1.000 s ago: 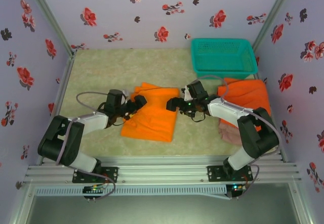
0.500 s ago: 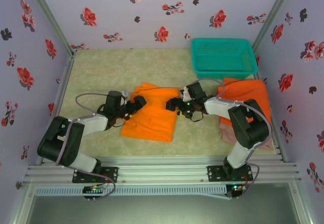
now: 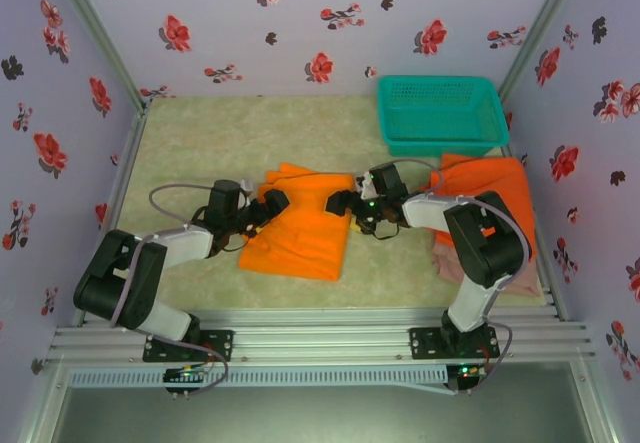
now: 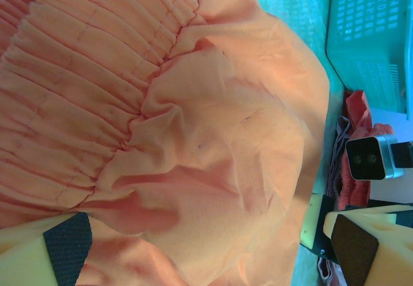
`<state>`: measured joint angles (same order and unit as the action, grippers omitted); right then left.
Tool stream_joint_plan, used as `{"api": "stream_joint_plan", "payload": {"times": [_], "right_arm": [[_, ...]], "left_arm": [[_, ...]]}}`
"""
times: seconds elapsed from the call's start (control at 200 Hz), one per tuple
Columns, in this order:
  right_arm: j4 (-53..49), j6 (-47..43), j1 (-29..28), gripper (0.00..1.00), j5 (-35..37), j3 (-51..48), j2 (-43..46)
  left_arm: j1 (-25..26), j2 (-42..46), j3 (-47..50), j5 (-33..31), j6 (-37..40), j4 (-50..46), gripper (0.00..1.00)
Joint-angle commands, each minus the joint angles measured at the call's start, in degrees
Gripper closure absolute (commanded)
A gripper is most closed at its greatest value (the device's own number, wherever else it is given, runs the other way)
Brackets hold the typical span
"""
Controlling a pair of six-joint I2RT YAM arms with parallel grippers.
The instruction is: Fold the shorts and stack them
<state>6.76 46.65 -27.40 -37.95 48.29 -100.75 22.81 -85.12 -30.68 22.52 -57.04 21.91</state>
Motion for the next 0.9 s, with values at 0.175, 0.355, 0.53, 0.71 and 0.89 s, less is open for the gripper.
{"api": "stream_joint_plan", "payload": {"times": [0.175, 0.355, 0.53, 0.71, 0.89], "right_arm": [[9.21, 3.85, -2.48, 0.12, -2.99, -0.92, -2.73], [11.7, 5.19, -2.75, 0.13, -3.03, -1.36, -2.02], [10.91, 4.95, -3.01, 0.15, -2.59, -0.65, -3.58], [6.58, 3.1, -3.01, 0.35, -0.32, 0.12, -5.24], [2.08, 1.05, -3.01, 0.67, 2.44, 0.7, -5.58]], "left_arm": [[-0.9, -2.07, 2.29, -3.89, 1.05, -5.39, 0.01], [-0.91, -2.08, 2.51, -3.9, 1.09, -5.31, 0.01], [-0.97, -2.17, 2.51, -3.9, 1.03, -5.07, 0.01], [-0.92, -2.11, 2.68, -3.89, 1.05, -5.13, 0.01], [-1.18, -1.3, 2.77, -3.89, 0.96, -5.14, 0.01]]}}
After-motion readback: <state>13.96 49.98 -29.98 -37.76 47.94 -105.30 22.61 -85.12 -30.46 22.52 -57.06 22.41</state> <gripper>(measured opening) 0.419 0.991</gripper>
